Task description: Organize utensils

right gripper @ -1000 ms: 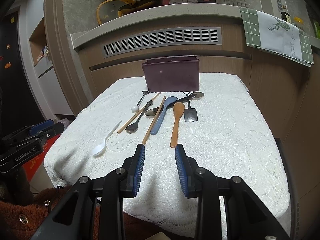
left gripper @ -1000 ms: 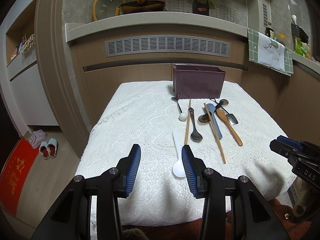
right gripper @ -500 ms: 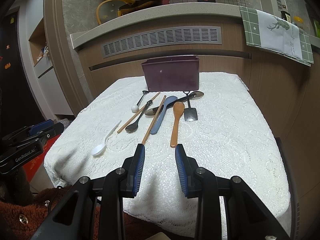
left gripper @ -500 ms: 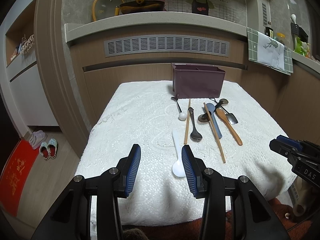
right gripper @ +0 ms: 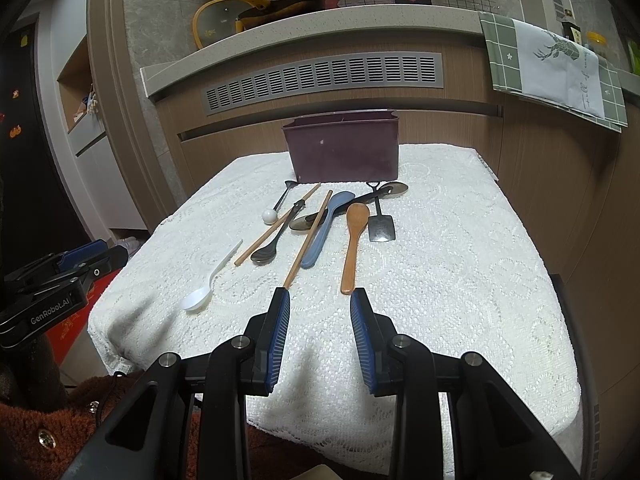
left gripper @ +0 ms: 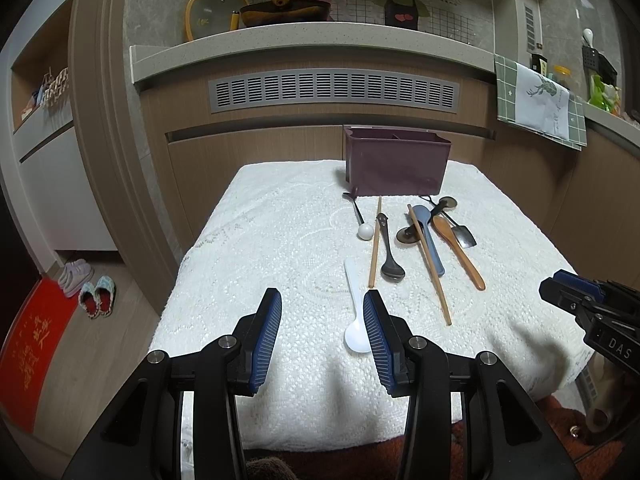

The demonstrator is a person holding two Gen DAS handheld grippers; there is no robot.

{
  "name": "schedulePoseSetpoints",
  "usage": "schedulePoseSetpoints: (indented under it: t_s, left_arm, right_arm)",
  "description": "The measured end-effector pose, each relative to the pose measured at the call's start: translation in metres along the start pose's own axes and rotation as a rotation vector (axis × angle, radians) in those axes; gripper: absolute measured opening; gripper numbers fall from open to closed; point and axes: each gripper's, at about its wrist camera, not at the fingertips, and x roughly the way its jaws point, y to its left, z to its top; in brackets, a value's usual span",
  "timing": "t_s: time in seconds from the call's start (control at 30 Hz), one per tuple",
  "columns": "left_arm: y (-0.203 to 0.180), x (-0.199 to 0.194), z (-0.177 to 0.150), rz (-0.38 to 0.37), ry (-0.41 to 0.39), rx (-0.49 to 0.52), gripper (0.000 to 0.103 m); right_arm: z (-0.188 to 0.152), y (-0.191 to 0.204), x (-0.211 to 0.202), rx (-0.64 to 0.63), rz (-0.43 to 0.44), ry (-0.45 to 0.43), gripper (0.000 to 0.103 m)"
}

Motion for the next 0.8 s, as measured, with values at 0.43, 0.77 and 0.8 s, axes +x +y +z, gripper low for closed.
schedulePoseSetpoints:
  t_s: [0.43,0.77,0.8]
  left_arm:
    - [-0.003,0.002,-0.002,-0.003,0.001,0.005,0.044]
    - [0.016,0.027,0.02,-0.117,0.028,-0.052,0.044]
    - [0.019,0.031,0.021,-0.113,0.032,-0.06,0.044]
  right_arm:
    - [0.0,0.001,0.0,-0.002,0.001,0.001,0.03]
    - [0.014,0.007,0.005,-0.098,-0.044,-0.041,0.03]
    - [0.016,0.006,0.007,-0.107,-0.058,-0.05,0.03]
